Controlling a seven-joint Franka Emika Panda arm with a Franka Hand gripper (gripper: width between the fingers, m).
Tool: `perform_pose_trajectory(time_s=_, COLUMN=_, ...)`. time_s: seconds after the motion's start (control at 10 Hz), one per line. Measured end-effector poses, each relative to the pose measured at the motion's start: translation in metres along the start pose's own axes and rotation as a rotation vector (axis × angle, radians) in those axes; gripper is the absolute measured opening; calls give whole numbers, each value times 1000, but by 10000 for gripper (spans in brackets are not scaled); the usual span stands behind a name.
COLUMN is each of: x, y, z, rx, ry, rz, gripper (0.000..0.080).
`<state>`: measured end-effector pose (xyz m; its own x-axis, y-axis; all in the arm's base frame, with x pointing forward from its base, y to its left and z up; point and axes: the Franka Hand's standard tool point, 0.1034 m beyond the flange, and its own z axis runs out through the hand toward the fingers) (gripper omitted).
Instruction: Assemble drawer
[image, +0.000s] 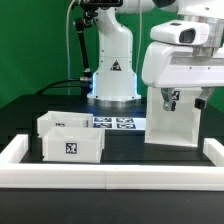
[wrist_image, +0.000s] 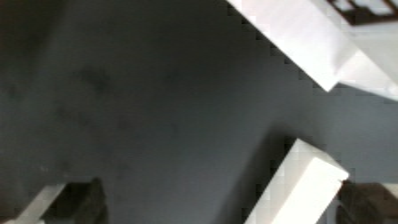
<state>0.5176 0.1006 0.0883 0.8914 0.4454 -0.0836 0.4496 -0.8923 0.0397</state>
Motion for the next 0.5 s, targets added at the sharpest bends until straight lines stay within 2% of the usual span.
perform_pose_trajectory(time_s=0.2, x=0, y=-3, z=-4, rx=8, ry=-4, rz=197, gripper=649)
perform_pose_trajectory(time_s=0.4, x=1, y=-15, z=-19, rx=22, ry=-11, rz=423, gripper=649)
perform_pose_trajectory(time_s=0.5, x=0, y=-18, z=-26, rx=30, ry=-7, rz=441, gripper=649)
